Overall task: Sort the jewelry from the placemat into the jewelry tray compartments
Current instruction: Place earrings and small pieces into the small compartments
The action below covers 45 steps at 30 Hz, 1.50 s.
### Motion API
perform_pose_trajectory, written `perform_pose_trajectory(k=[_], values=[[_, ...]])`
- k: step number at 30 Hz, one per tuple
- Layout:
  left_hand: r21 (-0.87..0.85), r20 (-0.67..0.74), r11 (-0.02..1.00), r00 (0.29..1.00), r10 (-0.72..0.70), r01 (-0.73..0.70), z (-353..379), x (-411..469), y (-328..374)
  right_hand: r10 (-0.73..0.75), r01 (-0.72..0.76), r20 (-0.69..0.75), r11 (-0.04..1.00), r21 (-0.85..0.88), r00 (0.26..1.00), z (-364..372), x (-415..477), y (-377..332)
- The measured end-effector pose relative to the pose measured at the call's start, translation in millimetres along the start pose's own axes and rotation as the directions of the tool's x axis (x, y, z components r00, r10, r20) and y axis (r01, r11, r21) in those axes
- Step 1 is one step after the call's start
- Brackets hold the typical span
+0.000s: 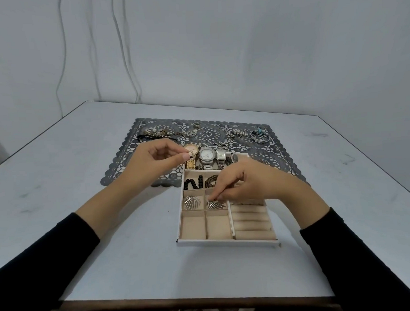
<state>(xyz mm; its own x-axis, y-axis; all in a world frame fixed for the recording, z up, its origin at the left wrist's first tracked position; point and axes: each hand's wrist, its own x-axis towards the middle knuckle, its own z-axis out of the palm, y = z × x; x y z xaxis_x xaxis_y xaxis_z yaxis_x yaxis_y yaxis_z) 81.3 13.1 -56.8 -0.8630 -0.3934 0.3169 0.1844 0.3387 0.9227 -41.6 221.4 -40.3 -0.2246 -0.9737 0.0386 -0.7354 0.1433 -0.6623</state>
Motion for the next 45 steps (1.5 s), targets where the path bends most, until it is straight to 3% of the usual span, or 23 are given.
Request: perform_pose_trajectory(k=[4, 8, 12, 16, 20, 25, 31, 45], values=[[0.009, 0.005, 1.0, 1.0, -0.001, 0.001, -0.7, -0.7, 0.3, 0.0, 0.003, -0.034, 0.997, 0.077, 0.999, -2.6, -3.0, 2.5], [0.015, 0.017, 1.0, 1.0, 0.005, -0.005, -0.5, -1.9, 1.3, 0.049, 0.021, -0.23, 0.956, 0.294, 0.972, -7.3, -15.4, 4.2], [0.004, 0.032, 1.0, 0.999, 0.004, -0.004, 0.5, -2.4, 2.0, 0.206, 0.0, -0.515, 0.928, 0.372, 0.832, -12.0, -26.7, 22.6], [0.01, 0.054, 1.0, 0.999, -0.005, 0.004, 2.7, -3.1, 2.5, 0.237, -0.164, -0.681, 0.972, 0.171, 0.693, -10.1, -36.2, 57.1], [0.013, 0.096, 1.0, 0.995, -0.003, 0.002, 4.8, -5.2, 6.5, 0.215, -0.346, -0.649, 0.935, -0.079, 0.729, -8.7, -47.0, 72.8], [0.044, 0.185, 0.997, 0.981, -0.064, 0.056, 4.5, -8.2, 9.0, 0.302, -0.46, -0.558, 0.872, -0.166, 0.773, -5.0, -50.4, 80.6], [0.086, 0.285, 0.996, 0.957, -0.06, 0.037, 3.2, -9.4, 10.8, 0.326, -0.483, -0.518, 0.852, -0.203, 0.791, -5.3, -49.3, 79.5], [0.282, 0.503, 0.935, 0.863, 0.047, -0.216, -5.1, -12.2, 11.5, 0.336, -0.501, -0.524, 0.84, -0.21, 0.783, -5.0, -47.8, 79.9]])
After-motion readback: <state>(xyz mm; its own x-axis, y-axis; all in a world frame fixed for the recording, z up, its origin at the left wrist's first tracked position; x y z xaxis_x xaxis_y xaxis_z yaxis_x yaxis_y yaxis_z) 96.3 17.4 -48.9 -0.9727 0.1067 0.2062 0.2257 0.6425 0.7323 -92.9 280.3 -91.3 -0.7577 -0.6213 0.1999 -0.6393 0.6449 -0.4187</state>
